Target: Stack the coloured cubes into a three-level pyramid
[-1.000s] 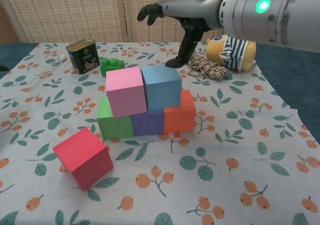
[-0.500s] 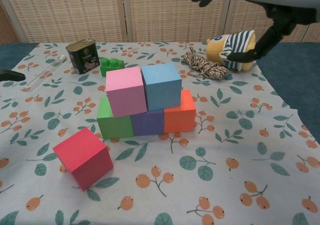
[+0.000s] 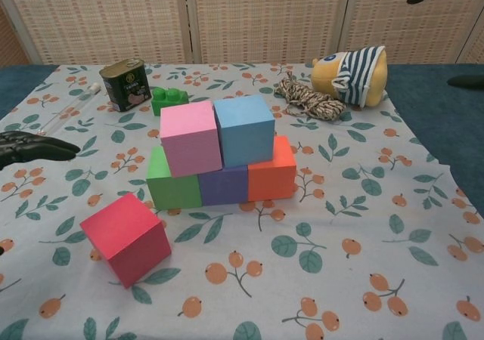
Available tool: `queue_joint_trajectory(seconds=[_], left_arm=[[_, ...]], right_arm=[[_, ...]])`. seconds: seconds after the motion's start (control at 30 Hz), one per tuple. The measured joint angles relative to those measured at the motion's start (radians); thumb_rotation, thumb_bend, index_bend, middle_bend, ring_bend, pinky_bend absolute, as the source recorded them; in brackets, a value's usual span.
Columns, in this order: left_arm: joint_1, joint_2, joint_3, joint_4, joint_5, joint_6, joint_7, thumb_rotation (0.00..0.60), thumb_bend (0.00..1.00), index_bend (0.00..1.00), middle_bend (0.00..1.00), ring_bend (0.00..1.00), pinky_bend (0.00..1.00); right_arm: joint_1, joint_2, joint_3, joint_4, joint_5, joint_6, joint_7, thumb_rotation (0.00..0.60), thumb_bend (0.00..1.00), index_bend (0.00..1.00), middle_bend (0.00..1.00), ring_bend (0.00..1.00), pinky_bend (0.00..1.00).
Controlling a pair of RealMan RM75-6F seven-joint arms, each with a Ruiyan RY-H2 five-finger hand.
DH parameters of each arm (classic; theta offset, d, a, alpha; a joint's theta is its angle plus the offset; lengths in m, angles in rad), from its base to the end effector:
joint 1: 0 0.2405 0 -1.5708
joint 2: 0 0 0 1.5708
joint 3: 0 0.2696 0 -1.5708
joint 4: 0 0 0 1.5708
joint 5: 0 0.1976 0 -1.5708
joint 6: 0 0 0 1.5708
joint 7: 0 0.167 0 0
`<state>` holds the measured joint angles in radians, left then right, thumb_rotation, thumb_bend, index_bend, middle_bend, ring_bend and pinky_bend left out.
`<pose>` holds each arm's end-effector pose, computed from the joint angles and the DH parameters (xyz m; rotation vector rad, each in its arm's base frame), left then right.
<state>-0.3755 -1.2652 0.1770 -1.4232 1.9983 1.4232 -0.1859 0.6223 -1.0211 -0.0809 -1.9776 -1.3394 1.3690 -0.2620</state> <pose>-0.2394 0.2099 0.0701 -2.1590 -0.8003 -1.1970 -0.1670 -0.2926 0.1476 1.7673 -0.7781 1.0215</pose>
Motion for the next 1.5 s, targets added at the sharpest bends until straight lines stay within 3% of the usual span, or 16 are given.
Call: queue_joint_trajectory(seconds=[0.47, 0.9, 1.5], left_arm=[[-0.110, -0.066, -0.019, -0.085, 0.002, -0.190, 0.154, 0.600, 0.36, 0.00, 0.05, 0.01, 0.06], [-0.196, -0.081, -0.075, -0.142, -0.117, -0.374, 0.280, 0.600, 0.37, 0.00, 0.04, 0.02, 0.07], [-0.221, -0.086, -0.074, -0.129, -0.215, -0.436, 0.365, 0.600, 0.37, 0.00, 0.11, 0.04, 0.06]], right_arm=[[-0.045, 0.027, 0.051, 0.033, -0.032, -0.099, 0.083, 0.600, 0.19, 0.00, 0.06, 0.00, 0.04], [-0.070, 0.037, 0.079, 0.064, -0.050, -0.174, 0.151, 0.600, 0.19, 0.00, 0.06, 0.00, 0.04], [-0.121, 0.056, 0.112, 0.097, -0.078, -0.190, 0.197, 0.600, 0.19, 0.00, 0.06, 0.00, 0.04]])
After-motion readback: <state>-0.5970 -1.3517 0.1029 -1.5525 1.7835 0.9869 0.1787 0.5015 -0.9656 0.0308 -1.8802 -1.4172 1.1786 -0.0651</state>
